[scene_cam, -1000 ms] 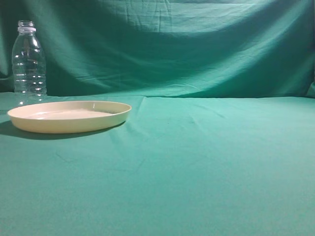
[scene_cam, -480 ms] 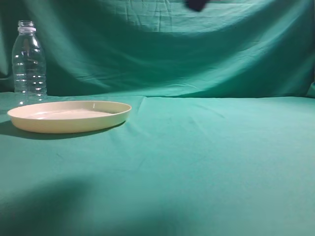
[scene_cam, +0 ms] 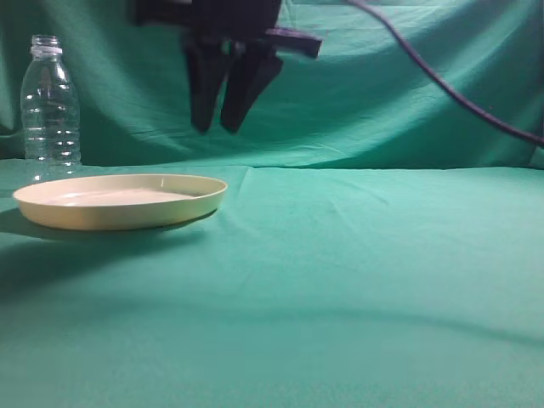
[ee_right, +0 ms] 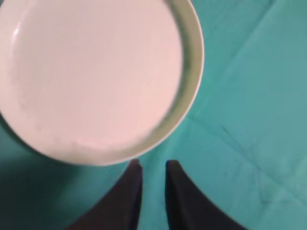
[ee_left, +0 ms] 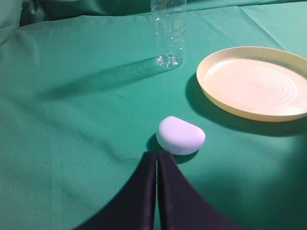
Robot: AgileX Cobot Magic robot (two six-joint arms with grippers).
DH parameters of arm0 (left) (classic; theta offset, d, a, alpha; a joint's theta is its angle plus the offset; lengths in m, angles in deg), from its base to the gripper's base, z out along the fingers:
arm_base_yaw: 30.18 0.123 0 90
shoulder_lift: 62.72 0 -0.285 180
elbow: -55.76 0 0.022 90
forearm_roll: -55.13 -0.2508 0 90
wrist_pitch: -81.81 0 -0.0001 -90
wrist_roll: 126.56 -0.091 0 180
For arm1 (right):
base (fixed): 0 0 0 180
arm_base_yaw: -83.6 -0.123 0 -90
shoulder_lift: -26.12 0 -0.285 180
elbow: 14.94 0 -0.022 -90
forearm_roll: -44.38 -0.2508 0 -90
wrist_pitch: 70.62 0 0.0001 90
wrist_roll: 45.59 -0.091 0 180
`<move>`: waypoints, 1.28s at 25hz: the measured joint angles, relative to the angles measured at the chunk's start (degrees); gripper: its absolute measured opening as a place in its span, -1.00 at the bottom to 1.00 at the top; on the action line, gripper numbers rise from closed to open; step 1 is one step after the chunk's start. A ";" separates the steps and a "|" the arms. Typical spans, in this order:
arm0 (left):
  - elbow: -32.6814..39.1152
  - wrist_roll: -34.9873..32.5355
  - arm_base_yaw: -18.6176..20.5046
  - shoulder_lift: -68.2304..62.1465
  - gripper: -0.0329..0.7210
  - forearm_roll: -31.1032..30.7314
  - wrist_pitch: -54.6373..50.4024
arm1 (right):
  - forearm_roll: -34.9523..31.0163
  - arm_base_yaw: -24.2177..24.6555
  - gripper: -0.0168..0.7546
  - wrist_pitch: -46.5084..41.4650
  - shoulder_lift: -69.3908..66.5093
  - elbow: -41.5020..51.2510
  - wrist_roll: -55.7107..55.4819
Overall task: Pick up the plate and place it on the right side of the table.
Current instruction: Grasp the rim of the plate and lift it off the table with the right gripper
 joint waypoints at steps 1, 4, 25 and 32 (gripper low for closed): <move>0.00 0.00 0.00 0.00 -0.91 0.00 0.00 | 0.00 0.00 -0.58 0.00 -2.12 -1.89 0.00; 0.00 0.00 0.00 0.00 -0.91 0.00 0.00 | 0.00 0.00 -0.18 0.00 -7.28 -6.57 0.11; 0.00 0.00 0.00 0.00 -0.91 0.00 0.00 | 8.66 0.10 -0.59 4.41 -17.19 -10.67 -9.80; 0.00 0.00 0.00 0.00 -0.91 0.00 0.00 | 10.78 1.20 -0.96 0.18 -17.19 -12.97 -12.92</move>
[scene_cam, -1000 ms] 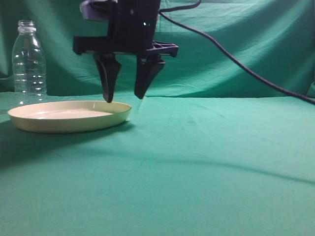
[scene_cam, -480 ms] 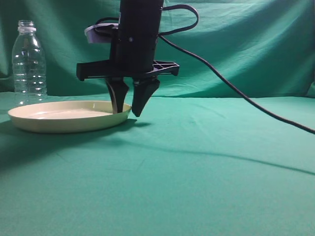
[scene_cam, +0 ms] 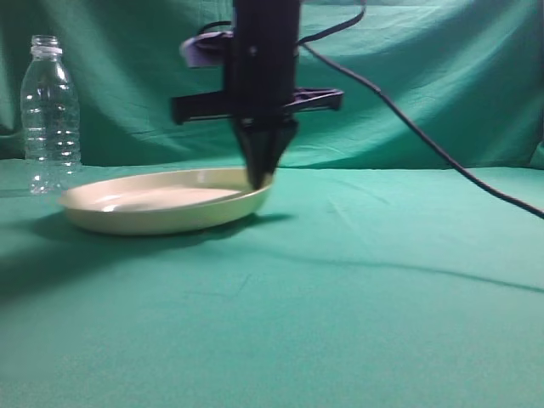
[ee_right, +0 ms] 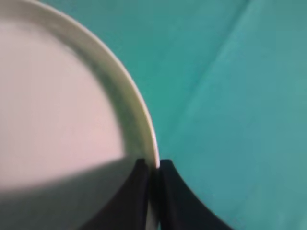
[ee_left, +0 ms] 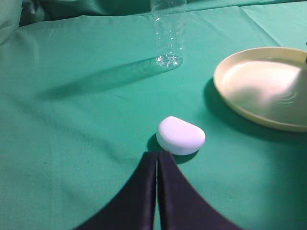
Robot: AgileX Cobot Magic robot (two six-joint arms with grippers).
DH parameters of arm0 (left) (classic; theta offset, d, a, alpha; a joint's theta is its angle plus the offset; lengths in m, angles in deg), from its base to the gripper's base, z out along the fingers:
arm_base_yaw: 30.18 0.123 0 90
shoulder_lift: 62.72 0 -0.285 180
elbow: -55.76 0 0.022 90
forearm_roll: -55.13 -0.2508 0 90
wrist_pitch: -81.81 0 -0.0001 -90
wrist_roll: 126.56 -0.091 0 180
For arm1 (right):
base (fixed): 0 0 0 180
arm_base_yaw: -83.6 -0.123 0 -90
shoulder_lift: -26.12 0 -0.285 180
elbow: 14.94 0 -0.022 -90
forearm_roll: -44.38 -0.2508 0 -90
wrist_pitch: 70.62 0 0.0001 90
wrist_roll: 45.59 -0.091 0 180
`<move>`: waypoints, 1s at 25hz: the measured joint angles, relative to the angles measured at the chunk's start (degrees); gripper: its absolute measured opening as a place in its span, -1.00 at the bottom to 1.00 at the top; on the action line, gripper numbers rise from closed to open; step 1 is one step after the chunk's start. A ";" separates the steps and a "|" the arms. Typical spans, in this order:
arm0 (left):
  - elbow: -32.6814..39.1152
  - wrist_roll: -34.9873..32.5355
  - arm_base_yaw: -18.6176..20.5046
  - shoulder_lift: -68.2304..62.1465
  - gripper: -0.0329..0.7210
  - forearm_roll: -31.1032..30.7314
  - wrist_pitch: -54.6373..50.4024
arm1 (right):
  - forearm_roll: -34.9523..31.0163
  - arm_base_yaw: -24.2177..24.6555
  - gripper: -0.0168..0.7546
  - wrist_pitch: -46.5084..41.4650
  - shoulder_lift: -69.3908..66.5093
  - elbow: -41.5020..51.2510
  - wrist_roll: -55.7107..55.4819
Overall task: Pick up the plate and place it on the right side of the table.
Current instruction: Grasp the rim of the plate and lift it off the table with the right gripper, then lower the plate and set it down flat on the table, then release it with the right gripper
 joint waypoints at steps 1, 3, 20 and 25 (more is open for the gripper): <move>0.00 0.00 0.00 0.00 -0.91 0.00 0.00 | 0.73 0.51 -0.96 -1.80 0.14 -0.44 -0.51; 0.00 0.00 0.00 0.00 -0.91 0.00 0.00 | 1.39 2.29 -0.96 -6.61 1.20 -0.81 -0.71; 0.00 0.00 0.00 0.00 -0.91 0.00 0.00 | 2.69 30.07 -0.96 -5.49 16.23 21.81 3.48; 0.00 0.00 0.00 0.00 -0.91 0.00 0.00 | 2.77 30.99 -0.96 -2.87 16.23 23.23 3.60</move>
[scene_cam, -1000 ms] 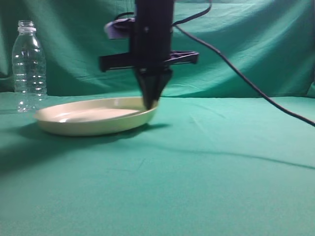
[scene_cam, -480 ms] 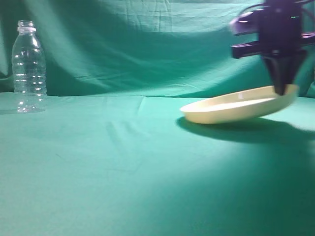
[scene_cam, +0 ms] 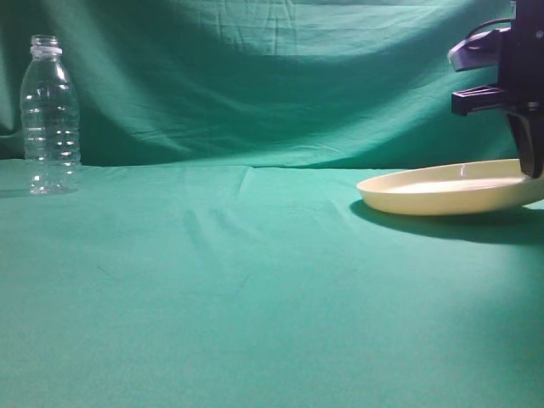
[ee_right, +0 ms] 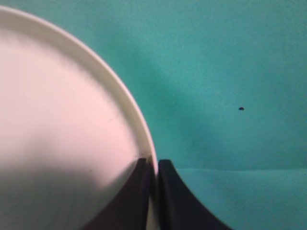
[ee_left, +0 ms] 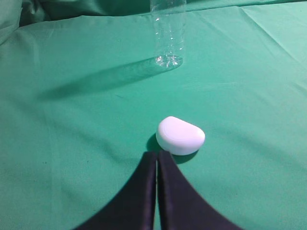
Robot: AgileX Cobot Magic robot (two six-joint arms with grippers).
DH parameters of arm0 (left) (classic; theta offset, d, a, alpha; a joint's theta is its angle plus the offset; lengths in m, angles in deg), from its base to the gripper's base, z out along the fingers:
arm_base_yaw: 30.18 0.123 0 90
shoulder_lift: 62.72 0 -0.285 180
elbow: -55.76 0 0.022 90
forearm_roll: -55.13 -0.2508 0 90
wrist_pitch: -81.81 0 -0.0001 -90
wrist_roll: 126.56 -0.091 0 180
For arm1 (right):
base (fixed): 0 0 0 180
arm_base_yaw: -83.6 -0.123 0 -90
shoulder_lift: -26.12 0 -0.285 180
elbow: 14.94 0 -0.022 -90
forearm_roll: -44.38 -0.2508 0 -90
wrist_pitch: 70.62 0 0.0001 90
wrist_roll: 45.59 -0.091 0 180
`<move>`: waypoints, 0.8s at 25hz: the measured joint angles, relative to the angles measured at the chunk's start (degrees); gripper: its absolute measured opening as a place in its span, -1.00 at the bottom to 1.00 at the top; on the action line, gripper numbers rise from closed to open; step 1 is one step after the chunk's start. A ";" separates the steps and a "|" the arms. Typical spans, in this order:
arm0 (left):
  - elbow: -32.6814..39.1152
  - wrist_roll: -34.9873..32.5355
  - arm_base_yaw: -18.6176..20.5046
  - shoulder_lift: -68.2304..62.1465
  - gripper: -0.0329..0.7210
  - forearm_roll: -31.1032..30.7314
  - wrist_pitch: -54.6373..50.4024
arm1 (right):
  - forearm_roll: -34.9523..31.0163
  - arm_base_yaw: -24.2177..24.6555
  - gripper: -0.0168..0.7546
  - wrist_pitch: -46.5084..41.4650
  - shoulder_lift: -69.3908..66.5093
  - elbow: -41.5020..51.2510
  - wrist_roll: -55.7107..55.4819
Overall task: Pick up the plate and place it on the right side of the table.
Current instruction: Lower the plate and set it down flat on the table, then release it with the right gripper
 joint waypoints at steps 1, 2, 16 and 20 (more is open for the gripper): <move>0.00 0.00 0.00 0.00 -0.91 0.00 0.00 | 0.00 0.00 -0.77 0.02 0.00 0.09 0.00; 0.00 0.00 0.00 0.00 -0.91 0.00 0.00 | 0.05 0.00 -0.77 0.12 0.00 0.13 0.00; 0.00 0.00 0.00 0.00 -0.91 0.00 0.00 | -1.51 -0.26 0.17 -6.56 8.01 -0.22 0.11; 0.00 0.00 0.00 0.00 -0.91 0.00 0.00 | -4.22 -1.06 -0.16 -8.55 17.47 -0.35 0.11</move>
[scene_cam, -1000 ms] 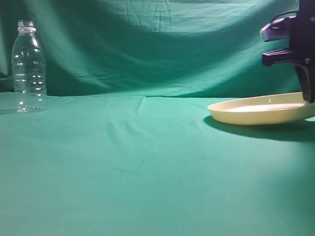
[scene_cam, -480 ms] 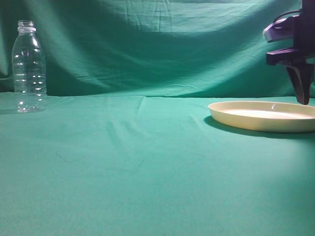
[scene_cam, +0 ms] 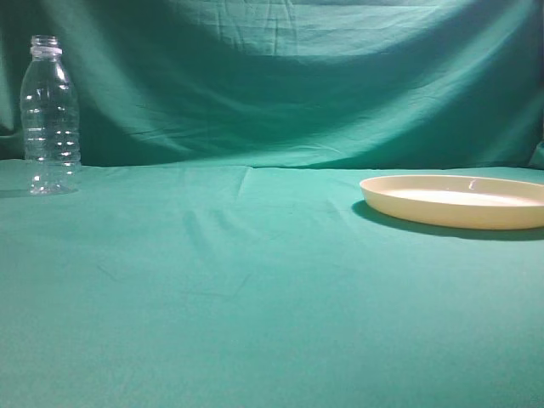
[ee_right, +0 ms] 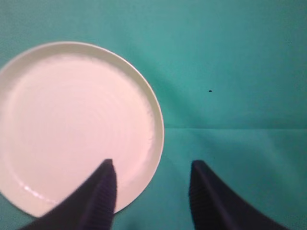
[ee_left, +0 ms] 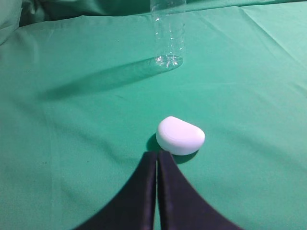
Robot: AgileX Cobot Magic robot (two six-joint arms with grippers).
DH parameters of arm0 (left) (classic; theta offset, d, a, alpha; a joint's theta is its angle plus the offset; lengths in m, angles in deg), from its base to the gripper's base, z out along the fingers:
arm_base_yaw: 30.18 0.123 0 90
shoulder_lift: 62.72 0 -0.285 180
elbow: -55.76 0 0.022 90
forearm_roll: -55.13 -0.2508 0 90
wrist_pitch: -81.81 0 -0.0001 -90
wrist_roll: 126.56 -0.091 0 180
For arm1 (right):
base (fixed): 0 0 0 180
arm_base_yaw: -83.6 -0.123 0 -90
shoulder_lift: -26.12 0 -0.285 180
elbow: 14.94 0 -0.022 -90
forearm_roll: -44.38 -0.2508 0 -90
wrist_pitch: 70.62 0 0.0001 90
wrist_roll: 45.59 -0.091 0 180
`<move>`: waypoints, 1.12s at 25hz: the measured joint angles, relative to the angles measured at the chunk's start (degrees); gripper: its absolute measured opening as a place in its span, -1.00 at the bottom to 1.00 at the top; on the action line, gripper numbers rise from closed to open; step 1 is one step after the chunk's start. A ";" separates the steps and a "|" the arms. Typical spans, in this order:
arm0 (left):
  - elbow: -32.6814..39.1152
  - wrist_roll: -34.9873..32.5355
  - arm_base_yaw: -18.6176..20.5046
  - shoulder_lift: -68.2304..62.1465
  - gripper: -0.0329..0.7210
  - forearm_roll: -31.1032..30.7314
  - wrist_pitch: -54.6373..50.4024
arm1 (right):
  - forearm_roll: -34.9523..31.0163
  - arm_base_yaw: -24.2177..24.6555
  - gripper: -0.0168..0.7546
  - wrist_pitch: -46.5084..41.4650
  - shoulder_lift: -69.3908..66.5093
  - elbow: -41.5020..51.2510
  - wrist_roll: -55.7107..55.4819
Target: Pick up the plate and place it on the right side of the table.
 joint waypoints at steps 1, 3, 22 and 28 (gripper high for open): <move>0.00 0.00 0.00 0.00 -0.91 0.00 0.00 | -0.40 -0.08 -0.32 -0.53 2.49 0.00 0.38; 0.00 0.00 0.00 0.00 -0.91 0.00 0.00 | -1.82 -0.08 -0.70 -1.18 7.04 0.00 1.28; 0.00 0.00 0.00 0.00 -0.91 0.00 0.00 | -7.47 -0.08 -0.96 1.07 55.10 26.18 4.45; 0.00 0.00 0.00 0.00 -0.91 0.00 0.00 | -9.43 -0.08 -0.96 2.36 69.02 33.29 4.45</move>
